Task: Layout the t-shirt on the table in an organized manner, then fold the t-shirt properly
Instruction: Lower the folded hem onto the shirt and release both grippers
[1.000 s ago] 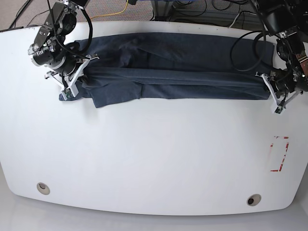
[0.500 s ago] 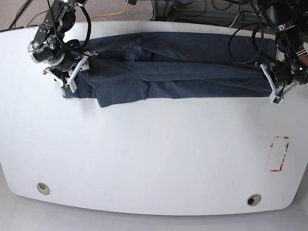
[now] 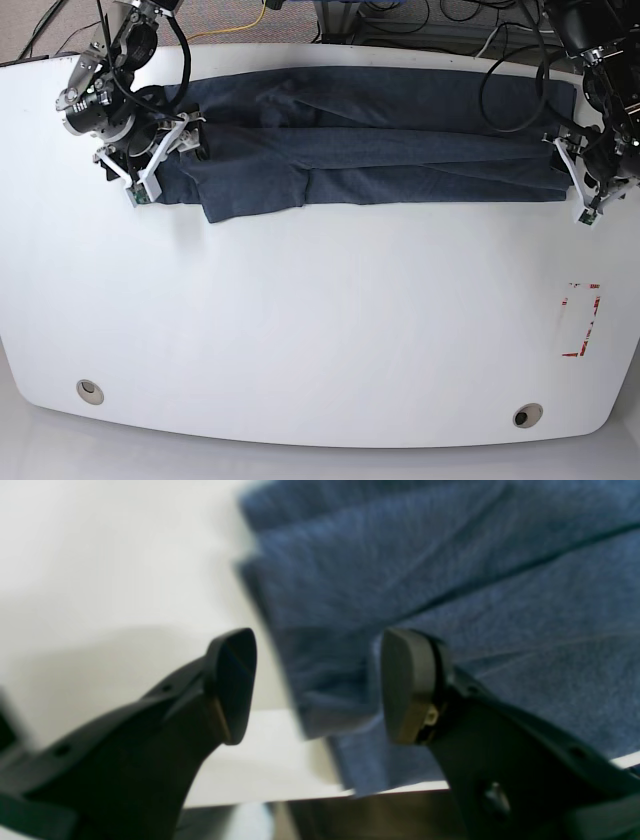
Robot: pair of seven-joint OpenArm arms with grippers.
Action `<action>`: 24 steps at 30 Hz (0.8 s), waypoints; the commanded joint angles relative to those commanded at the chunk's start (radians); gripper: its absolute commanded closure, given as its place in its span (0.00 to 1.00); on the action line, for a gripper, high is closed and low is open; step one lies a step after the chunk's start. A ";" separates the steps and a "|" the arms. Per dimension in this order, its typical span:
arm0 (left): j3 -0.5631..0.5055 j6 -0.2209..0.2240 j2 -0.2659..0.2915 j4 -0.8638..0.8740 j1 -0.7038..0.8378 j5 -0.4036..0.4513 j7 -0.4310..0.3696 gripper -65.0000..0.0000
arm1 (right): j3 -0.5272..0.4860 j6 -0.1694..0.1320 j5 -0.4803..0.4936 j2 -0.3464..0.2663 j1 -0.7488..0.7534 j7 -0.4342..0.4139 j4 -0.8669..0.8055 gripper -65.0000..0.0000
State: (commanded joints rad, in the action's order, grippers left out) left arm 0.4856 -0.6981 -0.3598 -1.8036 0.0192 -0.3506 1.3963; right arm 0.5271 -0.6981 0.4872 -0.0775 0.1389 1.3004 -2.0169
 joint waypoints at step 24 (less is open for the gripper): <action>-0.107 0.000 0.034 0.157 0.080 -0.034 -0.151 0.44 | -0.029 0.000 -0.002 0.021 0.011 -0.112 0.195 0.86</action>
State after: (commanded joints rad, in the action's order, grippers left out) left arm 0.3782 -0.6981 -0.3261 -1.6471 0.0990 -0.3844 1.2451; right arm 0.4979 -0.6981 0.4856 -0.0560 0.1496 1.1884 -1.8220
